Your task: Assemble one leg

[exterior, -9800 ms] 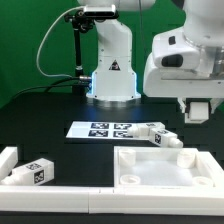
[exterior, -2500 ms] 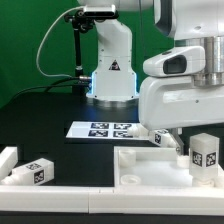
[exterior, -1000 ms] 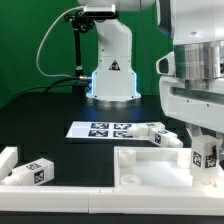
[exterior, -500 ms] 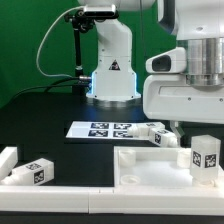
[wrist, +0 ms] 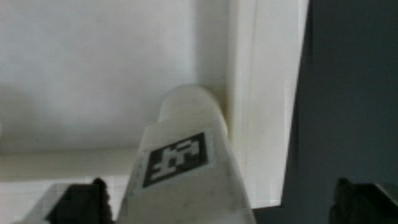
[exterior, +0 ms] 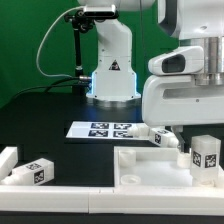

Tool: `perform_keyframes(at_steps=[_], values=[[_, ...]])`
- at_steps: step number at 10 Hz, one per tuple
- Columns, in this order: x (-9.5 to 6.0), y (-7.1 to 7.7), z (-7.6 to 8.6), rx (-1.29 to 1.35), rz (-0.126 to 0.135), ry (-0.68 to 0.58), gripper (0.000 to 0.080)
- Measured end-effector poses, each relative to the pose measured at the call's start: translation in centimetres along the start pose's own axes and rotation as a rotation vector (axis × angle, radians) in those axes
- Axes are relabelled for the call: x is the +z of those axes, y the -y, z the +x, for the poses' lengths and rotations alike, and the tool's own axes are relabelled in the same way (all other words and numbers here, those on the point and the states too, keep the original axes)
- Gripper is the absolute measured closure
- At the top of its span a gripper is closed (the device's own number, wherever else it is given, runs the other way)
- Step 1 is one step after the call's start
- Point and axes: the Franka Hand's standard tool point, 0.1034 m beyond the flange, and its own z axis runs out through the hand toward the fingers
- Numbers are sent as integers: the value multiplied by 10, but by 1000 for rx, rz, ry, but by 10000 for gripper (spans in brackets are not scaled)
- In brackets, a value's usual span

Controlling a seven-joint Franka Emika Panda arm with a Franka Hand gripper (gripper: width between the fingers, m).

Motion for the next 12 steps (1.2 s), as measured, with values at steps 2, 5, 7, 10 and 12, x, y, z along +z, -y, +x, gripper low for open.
perform_keyframes(at_steps=[2,5,7,10,12], values=[[0,0,0,45,3,0,331],[1,-3,0,305,0,-2,506],[3,-2,-2,560,-5,-4,506],[4,2,-2,1123,48,38,509],[2,2,-1,1238,60,48,509]])
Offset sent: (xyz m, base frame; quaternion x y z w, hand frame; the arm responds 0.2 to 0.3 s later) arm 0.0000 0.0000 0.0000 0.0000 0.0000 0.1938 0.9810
